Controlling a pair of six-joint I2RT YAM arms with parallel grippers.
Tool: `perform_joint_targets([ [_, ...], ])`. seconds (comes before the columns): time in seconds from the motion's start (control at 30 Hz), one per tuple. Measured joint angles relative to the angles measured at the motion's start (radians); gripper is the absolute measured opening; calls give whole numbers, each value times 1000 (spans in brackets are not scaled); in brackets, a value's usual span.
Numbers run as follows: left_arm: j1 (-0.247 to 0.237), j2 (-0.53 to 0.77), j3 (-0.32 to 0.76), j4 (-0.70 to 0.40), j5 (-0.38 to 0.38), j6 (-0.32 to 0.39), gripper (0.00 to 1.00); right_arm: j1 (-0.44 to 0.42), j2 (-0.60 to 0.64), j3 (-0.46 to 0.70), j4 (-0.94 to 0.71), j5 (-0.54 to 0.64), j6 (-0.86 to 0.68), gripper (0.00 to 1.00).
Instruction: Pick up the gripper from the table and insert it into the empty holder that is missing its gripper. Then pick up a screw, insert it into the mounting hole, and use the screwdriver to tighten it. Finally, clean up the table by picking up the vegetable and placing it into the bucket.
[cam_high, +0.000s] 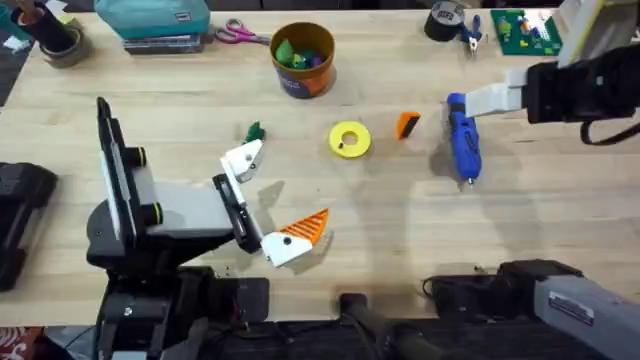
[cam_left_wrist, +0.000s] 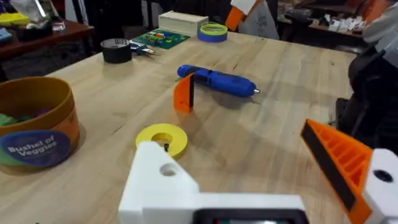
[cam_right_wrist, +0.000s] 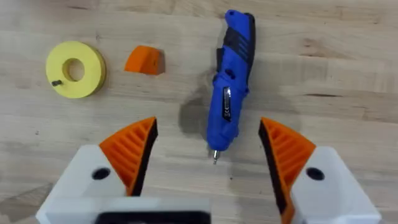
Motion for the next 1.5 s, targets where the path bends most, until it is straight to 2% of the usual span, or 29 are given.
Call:
perform_joint_targets([
  [0.37,0,0,0,1,-4,-45,986,0,0,0,0,0,0,996],
  [1.5,0,0,0,1,-4,-49,986,0,0,0,3,0,0,997],
])
